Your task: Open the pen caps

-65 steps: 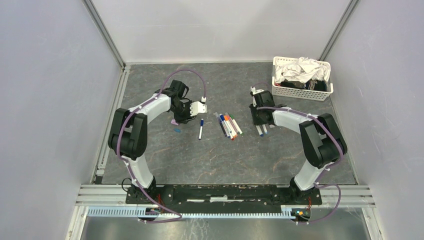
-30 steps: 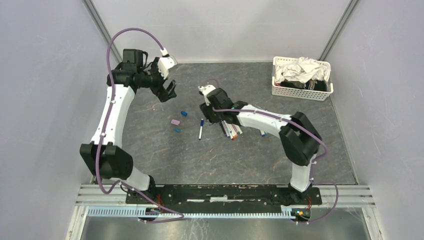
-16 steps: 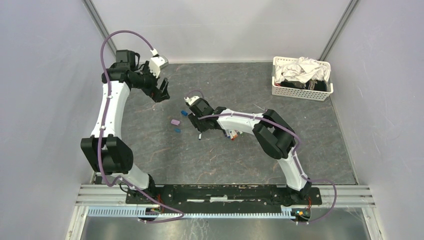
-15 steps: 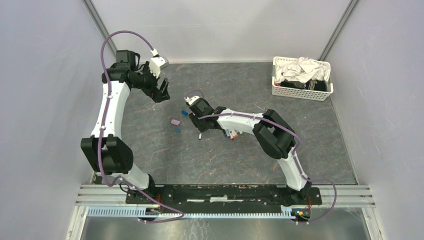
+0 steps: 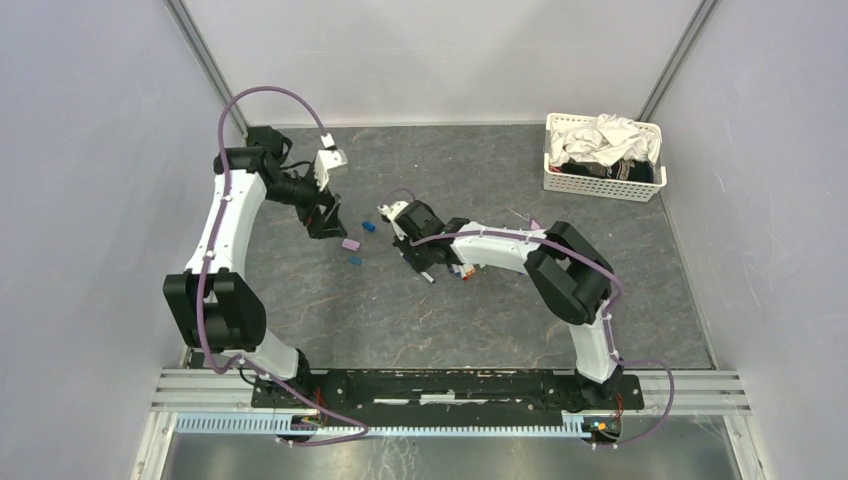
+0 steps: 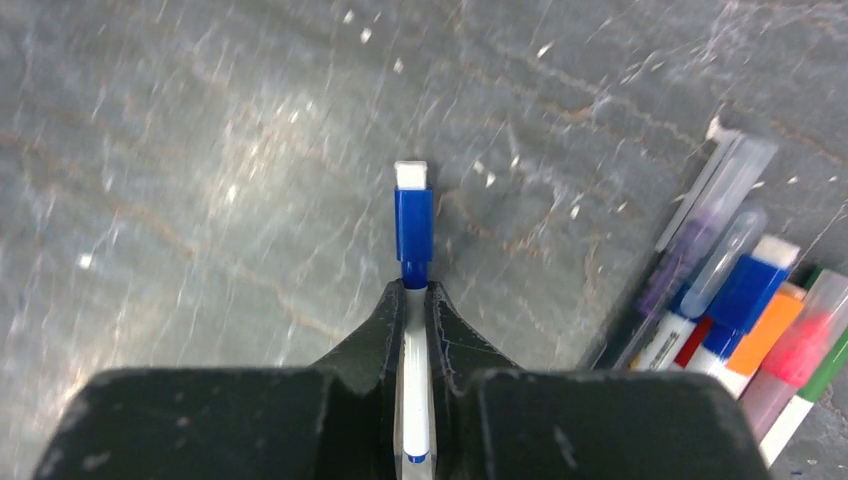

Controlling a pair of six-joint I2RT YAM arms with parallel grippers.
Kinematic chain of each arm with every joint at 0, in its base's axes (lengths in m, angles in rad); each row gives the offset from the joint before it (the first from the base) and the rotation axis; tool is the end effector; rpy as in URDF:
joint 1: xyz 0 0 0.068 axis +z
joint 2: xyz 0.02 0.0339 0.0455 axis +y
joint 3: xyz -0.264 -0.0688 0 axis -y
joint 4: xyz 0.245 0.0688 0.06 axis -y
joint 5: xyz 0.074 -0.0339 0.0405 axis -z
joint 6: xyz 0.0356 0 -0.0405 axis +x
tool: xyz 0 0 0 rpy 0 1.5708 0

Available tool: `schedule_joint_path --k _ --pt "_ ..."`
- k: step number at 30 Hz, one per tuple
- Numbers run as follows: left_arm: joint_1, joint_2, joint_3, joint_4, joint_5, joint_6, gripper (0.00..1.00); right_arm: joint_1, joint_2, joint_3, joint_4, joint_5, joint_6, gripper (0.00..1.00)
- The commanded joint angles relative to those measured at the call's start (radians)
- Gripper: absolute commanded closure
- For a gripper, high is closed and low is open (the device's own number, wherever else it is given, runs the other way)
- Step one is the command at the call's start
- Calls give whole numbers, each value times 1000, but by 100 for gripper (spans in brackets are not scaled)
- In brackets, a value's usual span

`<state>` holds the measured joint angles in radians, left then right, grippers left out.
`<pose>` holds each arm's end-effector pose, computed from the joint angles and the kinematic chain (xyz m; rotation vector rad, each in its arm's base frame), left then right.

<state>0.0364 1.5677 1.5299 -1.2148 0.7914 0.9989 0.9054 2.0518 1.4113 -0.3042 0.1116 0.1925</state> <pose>0.2980 -0.0145 0.3341 1.2536 2.0530 -0.6807 0.2739 0.3425 0.1606 -0.8414 2.3909 0.3073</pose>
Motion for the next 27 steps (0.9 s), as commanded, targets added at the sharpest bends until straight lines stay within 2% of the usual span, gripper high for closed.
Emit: schedule_joint_path --k 1,6,10,12,15,21,27 --pt "-48 -30 -41 -132 27 237 0 -41 -137 -62 39 -249 -104 98" --pt "-141 -49 -134 -167 2 346 0 -84 -194 -65 42 -586 -146 100" --pt "-246 -116 -223 -52 -39 301 0 -108 -217 -49 41 -779 -127 100" --pt "-289 -145 -248 12 -57 271 4 -116 -223 -48 63 -878 -104 100" --pt "-325 -167 -251 50 -65 261 13 -118 -225 -43 87 -976 -74 100" --pt "-372 -176 -261 40 -80 294 19 -126 -228 -42 134 -1093 -29 100" --pt "-393 -196 -308 48 -104 317 23 -153 -233 -75 252 -1164 82 100"
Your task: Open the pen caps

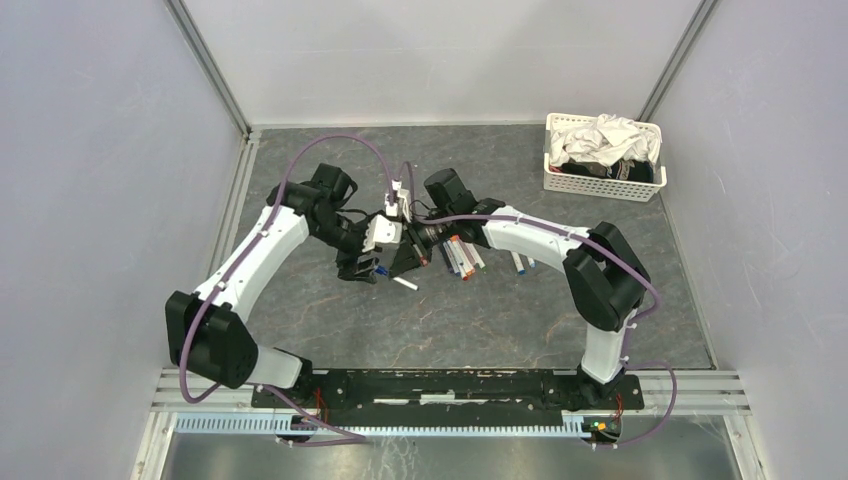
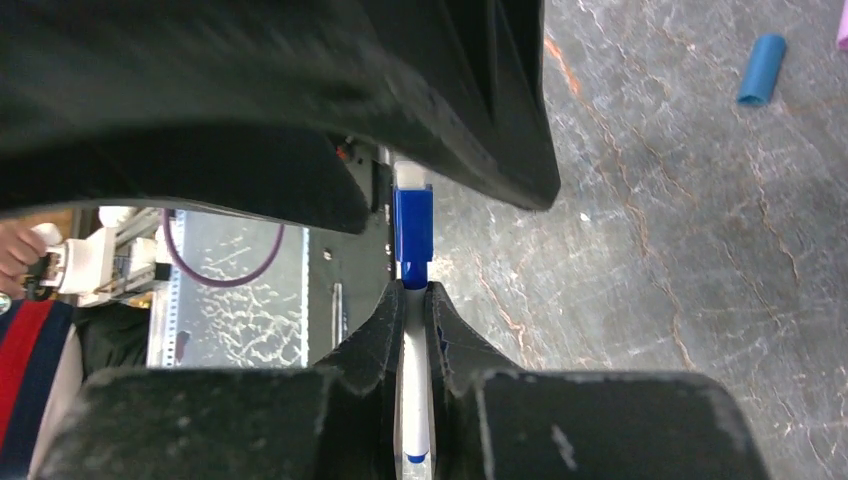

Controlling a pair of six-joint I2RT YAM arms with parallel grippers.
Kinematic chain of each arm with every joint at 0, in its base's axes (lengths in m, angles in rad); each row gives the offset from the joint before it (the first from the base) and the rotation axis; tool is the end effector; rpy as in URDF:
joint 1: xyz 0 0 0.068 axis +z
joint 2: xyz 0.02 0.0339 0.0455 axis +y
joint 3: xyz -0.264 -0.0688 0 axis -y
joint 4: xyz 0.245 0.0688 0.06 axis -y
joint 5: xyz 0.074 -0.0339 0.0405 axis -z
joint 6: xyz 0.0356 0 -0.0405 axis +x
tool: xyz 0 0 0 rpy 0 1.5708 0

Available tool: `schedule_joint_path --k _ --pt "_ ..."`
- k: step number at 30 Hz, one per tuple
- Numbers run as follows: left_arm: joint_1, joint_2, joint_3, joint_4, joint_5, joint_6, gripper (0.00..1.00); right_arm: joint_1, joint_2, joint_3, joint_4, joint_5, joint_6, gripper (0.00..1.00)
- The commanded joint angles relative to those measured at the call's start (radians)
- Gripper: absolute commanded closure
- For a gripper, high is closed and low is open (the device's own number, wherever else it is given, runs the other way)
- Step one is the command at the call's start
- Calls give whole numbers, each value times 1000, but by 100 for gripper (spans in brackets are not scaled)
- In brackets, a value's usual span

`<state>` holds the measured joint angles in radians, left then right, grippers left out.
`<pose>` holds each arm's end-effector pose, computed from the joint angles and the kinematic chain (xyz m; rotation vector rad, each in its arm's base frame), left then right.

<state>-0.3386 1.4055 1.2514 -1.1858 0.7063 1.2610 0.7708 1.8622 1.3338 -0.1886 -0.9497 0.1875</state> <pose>0.2291 -0.1052 0.2972 1.8960 1.6909 -0.7068 0.2733 0.3058 0.2324 -1.1998 2.0888 1.5619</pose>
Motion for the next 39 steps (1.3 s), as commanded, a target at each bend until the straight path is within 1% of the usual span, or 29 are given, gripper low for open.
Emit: schedule_joint_path --k 1,5,6,8,11,13,14,16,17,19,21,23,24,27,33,35,39 --pt "-21 -39 -37 22 -21 60 23 -21 -42 1 149 -111 102 100" --pt "-45 -76 -64 66 -24 61 23 -25 -26 33 133 -140 118 100" --pt "-52 -84 -69 79 -27 61 25 -25 -24 37 131 -142 122 100" --pt "-66 -91 -75 100 -37 55 36 -26 -12 48 123 -153 130 100" --pt "-87 -82 -74 114 -59 46 59 -28 18 71 78 -155 116 100" --pt "-98 -72 -73 117 -71 41 70 -26 33 82 53 -152 109 99" --pt "-103 -68 -72 116 -76 40 76 -25 38 81 50 -153 109 96" --pt "-110 -59 -67 117 -84 34 90 -25 37 75 47 -147 109 78" --pt "-113 -54 -66 123 -92 28 97 -25 36 68 46 -148 104 72" --pt "-113 -55 -63 131 -106 18 98 -25 29 48 46 -147 93 66" --pt "-112 -55 -61 131 -111 17 98 -26 20 28 52 -144 90 67" --pt "-113 -54 -60 131 -112 17 98 -25 19 21 52 -145 92 71" --pt "-112 -54 -60 130 -114 16 98 -26 19 23 48 -144 88 76" --pt "-112 -54 -58 127 -138 26 98 -32 12 23 6 -125 55 100" --pt "-87 -40 -56 107 -273 93 98 -54 -26 -36 -148 -27 -72 100" --pt "-52 -26 -46 102 -306 126 98 -59 -39 -68 -196 17 -112 100" --pt "37 -2 -21 115 -333 180 98 -78 -87 -173 -196 85 -131 100"
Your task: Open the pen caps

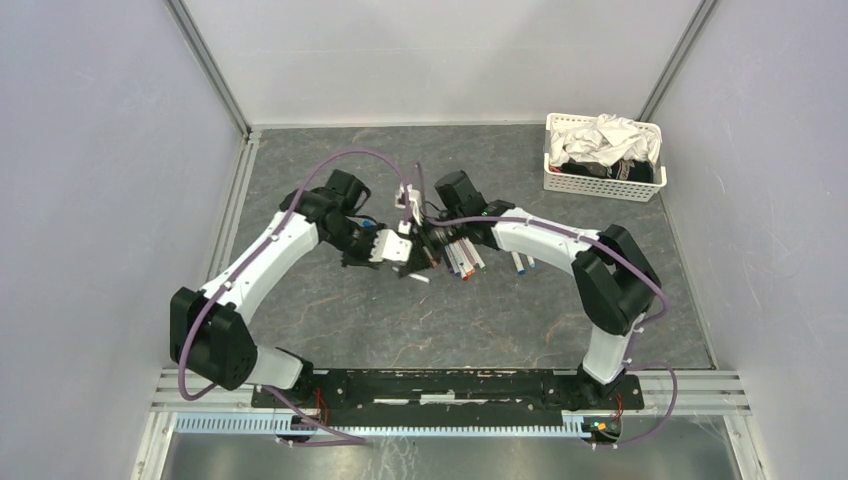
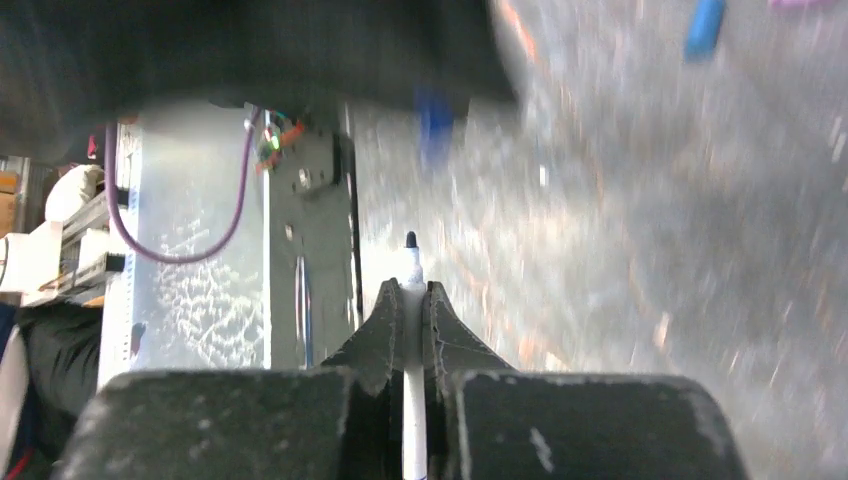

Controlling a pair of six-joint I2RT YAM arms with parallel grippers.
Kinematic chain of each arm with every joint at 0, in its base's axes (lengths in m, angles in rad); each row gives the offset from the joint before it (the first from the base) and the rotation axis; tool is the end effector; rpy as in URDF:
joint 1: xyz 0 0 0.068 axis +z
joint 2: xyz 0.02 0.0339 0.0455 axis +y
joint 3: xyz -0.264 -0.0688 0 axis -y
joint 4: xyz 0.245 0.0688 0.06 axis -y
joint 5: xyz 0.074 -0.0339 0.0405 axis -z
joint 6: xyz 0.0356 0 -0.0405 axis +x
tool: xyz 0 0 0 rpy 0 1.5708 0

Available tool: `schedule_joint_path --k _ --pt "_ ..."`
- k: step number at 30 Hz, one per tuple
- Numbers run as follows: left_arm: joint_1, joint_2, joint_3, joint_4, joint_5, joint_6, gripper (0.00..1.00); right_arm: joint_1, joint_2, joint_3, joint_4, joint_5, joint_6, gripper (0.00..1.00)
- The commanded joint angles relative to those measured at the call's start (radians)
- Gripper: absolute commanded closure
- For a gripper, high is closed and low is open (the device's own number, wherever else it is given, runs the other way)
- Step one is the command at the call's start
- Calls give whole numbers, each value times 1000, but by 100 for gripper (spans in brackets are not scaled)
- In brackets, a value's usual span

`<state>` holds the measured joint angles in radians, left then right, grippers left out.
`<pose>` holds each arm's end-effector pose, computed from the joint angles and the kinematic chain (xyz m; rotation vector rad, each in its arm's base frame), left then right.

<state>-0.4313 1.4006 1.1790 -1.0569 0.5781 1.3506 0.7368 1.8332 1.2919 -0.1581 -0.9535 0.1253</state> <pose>0.2257 -0.1253 0.2790 2.0787 1.5351 -0.5195 0.2781 0.2915 0.2327 -1.2158 2.0203 1.5217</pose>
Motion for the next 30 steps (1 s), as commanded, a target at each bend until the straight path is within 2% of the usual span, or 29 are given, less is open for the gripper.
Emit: schedule_joint_path --k 1,7,10,13,22,25,30 --pt "148 7 53 -6 -203 93 98 -50 -74 -156 -220 95 -69 100" --pt "186 19 17 29 -151 79 98 -141 -165 -237 -218 161 -62 100" --pt "177 31 -14 79 -62 14 98 -189 -223 -237 -175 317 -4 100" --pt "159 73 -64 186 -34 -66 98 -251 -257 -234 -156 529 60 100" --pt "155 242 -113 428 -109 -173 95 -435 -324 -367 -37 877 101 100" --pt "156 286 -114 459 -137 -185 89 -462 -299 -382 -3 906 100 100" --pt "156 318 -105 453 -147 -194 69 -472 -238 -361 22 988 86 100"
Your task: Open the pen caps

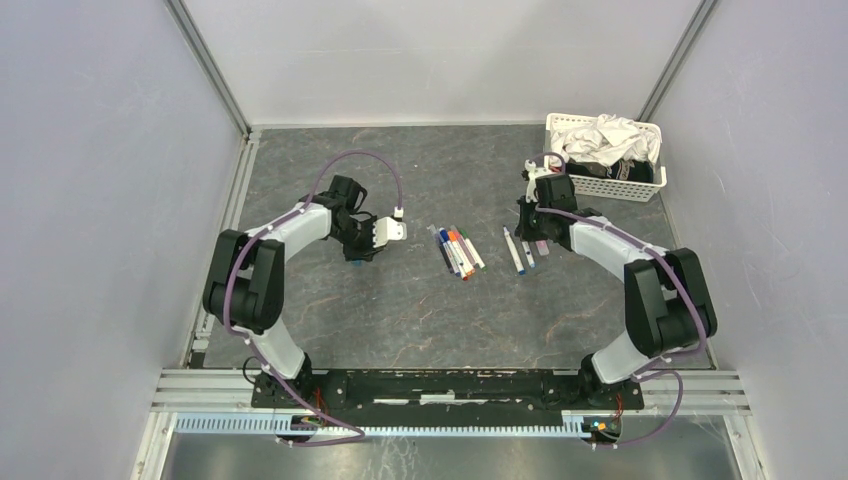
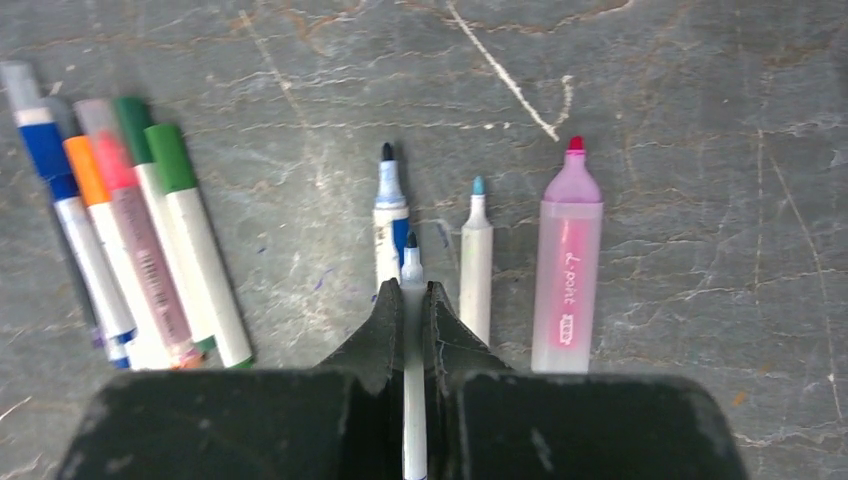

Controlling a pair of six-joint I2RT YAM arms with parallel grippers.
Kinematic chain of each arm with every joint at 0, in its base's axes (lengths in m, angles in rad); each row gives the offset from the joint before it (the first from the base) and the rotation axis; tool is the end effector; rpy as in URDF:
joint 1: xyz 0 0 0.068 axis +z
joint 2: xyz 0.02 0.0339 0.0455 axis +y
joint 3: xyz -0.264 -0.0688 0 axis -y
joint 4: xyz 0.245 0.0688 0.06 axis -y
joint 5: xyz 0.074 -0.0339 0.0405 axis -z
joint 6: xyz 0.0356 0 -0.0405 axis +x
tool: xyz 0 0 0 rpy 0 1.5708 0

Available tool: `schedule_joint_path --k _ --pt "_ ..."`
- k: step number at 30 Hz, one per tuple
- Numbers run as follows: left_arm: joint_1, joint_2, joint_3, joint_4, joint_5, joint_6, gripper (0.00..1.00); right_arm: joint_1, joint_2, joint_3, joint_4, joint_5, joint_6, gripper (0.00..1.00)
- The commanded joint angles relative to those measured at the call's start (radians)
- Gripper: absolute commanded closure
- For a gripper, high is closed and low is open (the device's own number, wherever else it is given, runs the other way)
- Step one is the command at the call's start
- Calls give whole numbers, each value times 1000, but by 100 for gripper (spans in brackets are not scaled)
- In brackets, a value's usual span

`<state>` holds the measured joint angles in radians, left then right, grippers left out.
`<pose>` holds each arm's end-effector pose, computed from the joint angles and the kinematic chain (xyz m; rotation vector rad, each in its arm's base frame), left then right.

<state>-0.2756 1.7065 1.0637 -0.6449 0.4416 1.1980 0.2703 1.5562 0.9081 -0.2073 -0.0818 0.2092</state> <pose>0.3013 -0.1010 0.1743 1.8586 1.9215 -0.3676 0.3071 0.0881 0.1948 -0.1122 2.4448 0.3145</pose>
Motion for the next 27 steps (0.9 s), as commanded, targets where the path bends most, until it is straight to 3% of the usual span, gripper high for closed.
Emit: schedule_joint_path --k 1,6,9,14,19,24,27 --pt "0 9 9 37 -8 -42 66 -6 47 24 77 127 -1 100" --pt "-1 -12 28 -16 36 -42 42 -16 92 44 83 171 -24 100" --pt "-1 -36 71 -74 62 -53 2 -18 113 49 85 199 -35 100" --pt "0 -83 196 -211 145 -90 0 -18 135 54 92 231 -61 90" --pt "1 -159 321 -247 132 -205 0 -17 109 58 90 227 -56 63" --pt "30 -232 455 -282 83 -270 0 -10 40 64 84 214 -45 56" --pt "53 -301 443 -173 32 -391 0 31 -7 68 89 211 -40 52"
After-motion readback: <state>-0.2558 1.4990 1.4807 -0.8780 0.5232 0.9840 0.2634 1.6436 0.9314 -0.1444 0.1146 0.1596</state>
